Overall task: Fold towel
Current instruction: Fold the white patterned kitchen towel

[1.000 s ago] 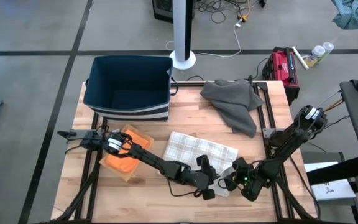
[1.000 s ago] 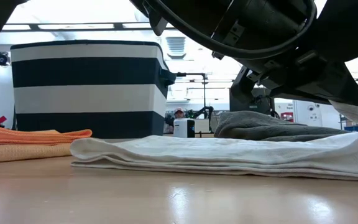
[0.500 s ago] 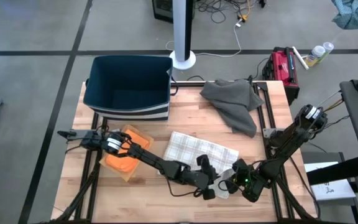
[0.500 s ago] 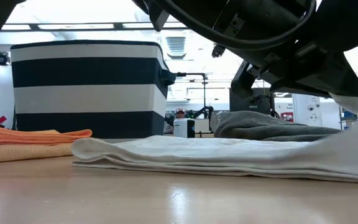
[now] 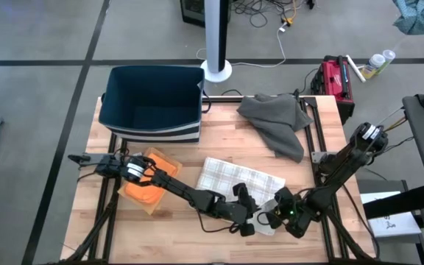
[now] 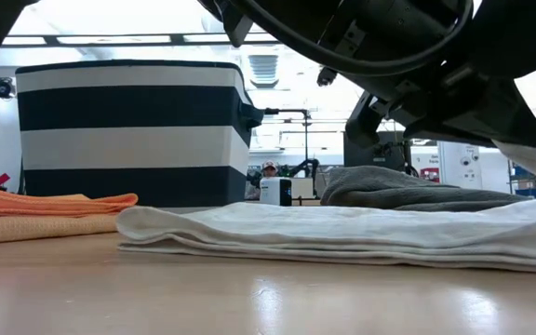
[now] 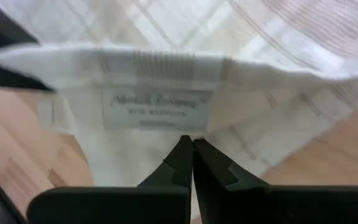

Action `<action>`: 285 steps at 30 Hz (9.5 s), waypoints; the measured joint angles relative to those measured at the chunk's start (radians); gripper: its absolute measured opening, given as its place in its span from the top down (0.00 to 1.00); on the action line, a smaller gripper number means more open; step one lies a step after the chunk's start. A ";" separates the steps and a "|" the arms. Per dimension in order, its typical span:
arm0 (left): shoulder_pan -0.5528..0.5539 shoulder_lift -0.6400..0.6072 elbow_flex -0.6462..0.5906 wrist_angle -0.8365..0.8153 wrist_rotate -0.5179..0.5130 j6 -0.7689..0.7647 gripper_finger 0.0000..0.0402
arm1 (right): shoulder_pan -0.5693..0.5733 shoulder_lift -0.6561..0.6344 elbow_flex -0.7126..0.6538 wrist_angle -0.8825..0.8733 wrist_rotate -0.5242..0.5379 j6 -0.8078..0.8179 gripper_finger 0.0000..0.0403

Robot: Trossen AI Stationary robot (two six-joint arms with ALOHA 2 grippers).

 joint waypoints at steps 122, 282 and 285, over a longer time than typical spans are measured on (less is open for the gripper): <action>-0.100 -0.462 -0.620 -0.034 -0.059 -0.158 0.68 | 0.127 -0.053 0.151 -0.377 0.021 0.181 0.62; -0.116 -0.071 -0.224 0.104 0.128 0.088 0.75 | 0.162 0.248 0.102 -0.474 0.320 0.220 0.94; -0.128 -0.124 -0.224 0.122 0.128 0.138 0.78 | 0.181 0.214 0.162 -0.558 0.459 0.227 0.94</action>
